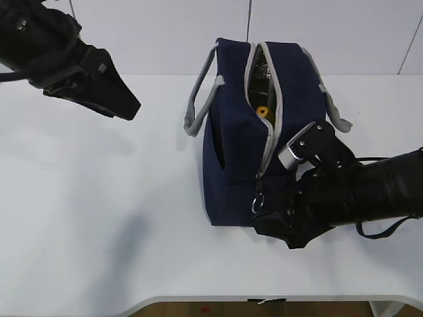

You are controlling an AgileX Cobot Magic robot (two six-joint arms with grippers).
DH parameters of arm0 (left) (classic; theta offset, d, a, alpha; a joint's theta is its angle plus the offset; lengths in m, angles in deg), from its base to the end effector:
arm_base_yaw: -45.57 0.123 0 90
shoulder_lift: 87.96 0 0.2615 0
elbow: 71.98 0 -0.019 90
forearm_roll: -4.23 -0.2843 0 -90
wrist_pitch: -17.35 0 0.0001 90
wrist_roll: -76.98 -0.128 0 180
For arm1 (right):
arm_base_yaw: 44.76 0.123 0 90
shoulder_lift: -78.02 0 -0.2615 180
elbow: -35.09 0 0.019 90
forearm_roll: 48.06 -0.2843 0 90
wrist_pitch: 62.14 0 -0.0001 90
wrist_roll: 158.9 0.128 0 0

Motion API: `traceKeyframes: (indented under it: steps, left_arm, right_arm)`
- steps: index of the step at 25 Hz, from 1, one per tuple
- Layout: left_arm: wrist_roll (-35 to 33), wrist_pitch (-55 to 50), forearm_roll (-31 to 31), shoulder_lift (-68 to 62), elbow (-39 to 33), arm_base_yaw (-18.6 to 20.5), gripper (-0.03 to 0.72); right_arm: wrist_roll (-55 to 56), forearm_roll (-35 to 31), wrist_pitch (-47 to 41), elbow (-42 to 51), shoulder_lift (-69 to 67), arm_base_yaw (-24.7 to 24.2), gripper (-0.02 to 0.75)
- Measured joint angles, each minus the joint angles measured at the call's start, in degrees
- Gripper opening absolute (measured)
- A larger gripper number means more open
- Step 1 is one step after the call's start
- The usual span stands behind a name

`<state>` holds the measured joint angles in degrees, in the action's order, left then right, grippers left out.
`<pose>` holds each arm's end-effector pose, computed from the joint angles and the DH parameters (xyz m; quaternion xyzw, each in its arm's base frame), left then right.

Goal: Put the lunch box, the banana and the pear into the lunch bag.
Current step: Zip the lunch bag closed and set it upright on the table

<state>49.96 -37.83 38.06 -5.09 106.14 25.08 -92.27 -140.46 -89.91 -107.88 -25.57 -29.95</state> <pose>0.3305 -0.1860 0.2590 0.2763 0.8973 -0.2573 0.2287 0.3040 0.1421 0.0836 -0.3566 0.8418 0.2073 0.3482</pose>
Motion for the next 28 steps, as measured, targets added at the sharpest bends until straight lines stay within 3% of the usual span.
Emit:
traceKeyframes:
  steps: [18, 28]
  left_arm:
    - [-0.04, 0.00, 0.00, 0.00, 0.00, 0.00, 0.325]
    - [-0.13, 0.00, 0.00, 0.00, 0.00, 0.00, 0.325]
  right_arm:
    - [-6.02, -10.07, -5.68, -0.03, -5.16, 0.00, 0.526]
    - [-7.01, -10.69, -5.82, -2.20, -5.25, 0.00, 0.526]
